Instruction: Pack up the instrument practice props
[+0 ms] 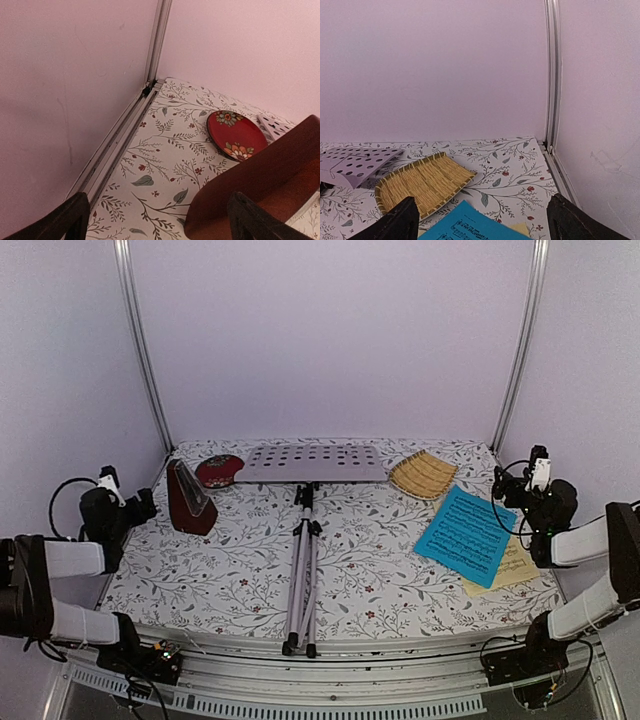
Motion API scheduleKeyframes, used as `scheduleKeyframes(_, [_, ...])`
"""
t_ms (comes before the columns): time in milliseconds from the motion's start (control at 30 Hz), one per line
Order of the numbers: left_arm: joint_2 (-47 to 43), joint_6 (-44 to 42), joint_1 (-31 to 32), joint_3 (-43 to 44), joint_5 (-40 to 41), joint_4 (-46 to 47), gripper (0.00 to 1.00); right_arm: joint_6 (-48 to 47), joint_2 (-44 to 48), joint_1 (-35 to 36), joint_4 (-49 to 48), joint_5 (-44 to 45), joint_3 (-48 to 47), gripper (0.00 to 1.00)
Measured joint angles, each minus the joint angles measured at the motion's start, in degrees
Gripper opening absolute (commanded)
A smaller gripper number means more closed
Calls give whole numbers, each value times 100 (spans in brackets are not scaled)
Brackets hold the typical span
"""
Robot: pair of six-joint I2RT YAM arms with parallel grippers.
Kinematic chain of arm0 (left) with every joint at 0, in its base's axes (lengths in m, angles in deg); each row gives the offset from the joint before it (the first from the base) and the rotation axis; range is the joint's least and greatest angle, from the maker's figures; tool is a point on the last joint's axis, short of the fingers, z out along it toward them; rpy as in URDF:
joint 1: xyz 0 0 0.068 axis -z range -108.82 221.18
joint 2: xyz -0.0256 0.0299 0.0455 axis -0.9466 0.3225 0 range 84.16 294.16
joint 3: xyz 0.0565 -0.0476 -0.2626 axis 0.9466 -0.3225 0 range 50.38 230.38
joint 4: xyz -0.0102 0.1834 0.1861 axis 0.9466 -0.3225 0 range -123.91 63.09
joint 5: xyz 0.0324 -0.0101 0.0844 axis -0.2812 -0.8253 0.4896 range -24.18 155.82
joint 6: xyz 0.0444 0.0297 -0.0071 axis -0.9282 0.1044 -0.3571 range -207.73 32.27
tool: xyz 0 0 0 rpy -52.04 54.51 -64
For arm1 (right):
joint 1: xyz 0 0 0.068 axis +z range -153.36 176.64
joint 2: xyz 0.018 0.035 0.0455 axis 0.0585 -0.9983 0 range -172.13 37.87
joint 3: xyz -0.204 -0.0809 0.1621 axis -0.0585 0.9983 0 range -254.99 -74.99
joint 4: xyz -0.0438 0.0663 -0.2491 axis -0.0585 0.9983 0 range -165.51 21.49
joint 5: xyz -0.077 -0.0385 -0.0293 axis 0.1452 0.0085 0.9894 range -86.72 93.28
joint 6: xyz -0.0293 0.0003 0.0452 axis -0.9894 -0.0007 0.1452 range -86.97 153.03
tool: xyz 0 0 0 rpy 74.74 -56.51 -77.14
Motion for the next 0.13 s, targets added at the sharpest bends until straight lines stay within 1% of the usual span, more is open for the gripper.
scheduleKeyframes(133, [76, -125, 17, -52, -103, 411, 98, -55, 168, 0, -203, -11, 72, 90])
